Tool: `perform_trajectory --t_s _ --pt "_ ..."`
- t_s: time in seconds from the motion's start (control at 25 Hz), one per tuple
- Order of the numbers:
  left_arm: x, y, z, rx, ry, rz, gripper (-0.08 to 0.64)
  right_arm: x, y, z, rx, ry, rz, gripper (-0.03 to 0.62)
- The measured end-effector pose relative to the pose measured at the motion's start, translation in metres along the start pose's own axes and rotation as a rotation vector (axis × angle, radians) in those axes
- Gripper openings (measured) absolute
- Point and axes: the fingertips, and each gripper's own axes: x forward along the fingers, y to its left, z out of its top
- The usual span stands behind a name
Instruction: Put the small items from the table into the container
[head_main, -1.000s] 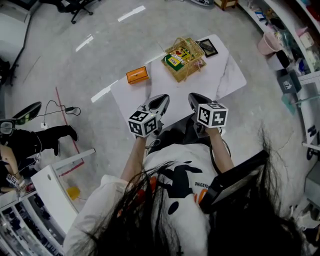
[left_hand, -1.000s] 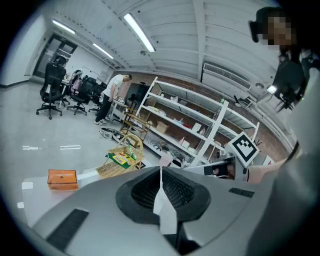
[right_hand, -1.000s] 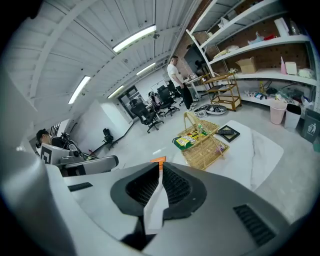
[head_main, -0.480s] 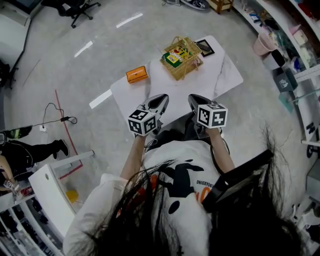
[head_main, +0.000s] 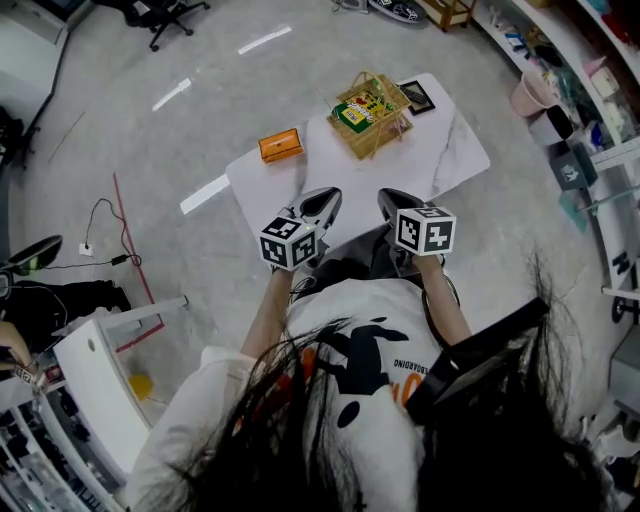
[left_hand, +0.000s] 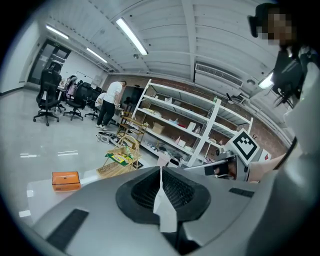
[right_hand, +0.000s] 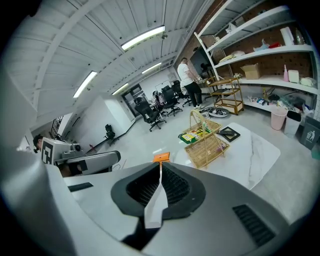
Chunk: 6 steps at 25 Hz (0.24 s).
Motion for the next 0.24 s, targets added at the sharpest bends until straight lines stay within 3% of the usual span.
perform_trajectory --t_s 0.24 --pt "-0.0053 0.0024 -0.0018 -0.006 -0.008 0.012 0.008 0.0033 0.006 -0.0044 -0.013 0.013 0.008 0.026"
